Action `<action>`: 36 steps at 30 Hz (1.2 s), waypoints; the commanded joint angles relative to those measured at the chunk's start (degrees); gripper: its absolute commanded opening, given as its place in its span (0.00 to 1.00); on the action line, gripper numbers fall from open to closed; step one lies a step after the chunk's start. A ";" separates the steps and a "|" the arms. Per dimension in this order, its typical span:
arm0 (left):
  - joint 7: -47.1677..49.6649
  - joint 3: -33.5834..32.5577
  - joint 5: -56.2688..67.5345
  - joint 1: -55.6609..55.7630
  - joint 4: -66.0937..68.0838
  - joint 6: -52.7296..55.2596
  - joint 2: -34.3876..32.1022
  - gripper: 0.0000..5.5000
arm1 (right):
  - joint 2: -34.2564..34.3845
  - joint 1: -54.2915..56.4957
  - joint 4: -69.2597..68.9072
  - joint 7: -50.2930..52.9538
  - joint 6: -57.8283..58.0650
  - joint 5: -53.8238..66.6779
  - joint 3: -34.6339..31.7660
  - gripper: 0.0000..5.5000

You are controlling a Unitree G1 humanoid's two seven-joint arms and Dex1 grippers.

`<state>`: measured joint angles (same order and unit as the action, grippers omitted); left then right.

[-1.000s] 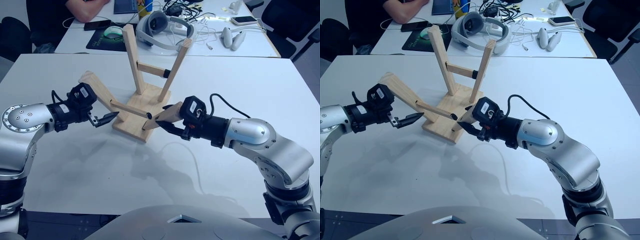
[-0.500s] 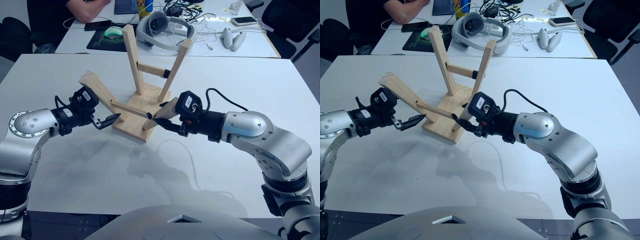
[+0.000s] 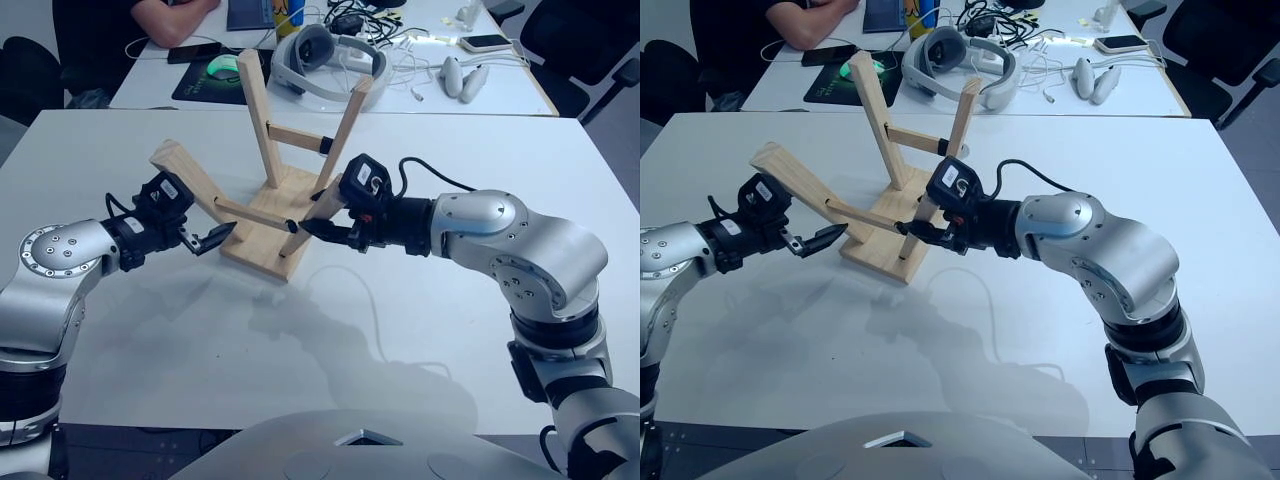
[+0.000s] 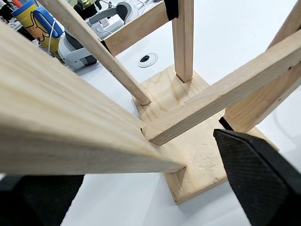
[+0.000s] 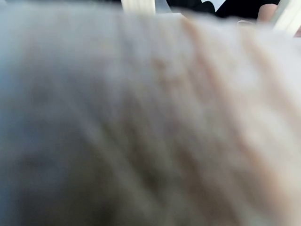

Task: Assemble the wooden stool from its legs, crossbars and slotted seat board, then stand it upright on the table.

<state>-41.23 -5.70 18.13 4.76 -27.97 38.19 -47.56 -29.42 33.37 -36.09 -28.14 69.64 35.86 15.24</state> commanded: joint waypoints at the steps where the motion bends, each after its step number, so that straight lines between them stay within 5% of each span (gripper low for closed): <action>1: -1.62 1.88 2.17 -1.15 -2.98 -0.06 1.16 0.83 | -3.49 -3.95 1.42 0.07 3.50 -2.46 8.40 0.37; 12: -1.46 2.74 1.91 -0.35 -2.70 0.46 1.83 0.83 | 1.71 -3.03 7.29 -0.05 5.79 -0.92 9.33 0.37; 22: -0.45 3.75 1.26 0.16 -2.49 0.23 3.28 0.83 | 0.00 -0.83 10.38 -2.99 2.41 -5.42 17.13 0.37; 29: 0.34 3.93 0.57 -0.42 -2.64 0.21 4.85 0.83 | 1.35 8.32 19.20 -7.17 -0.87 -7.05 13.52 0.37; 36: 2.22 4.27 0.29 -1.50 -3.81 0.71 6.63 0.83 | 3.66 12.47 24.07 -11.42 -3.97 -9.56 18.73 0.37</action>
<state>-35.56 -5.52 14.99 3.37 -27.40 40.56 -43.06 -28.38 48.78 -15.32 -40.33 63.73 29.03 27.01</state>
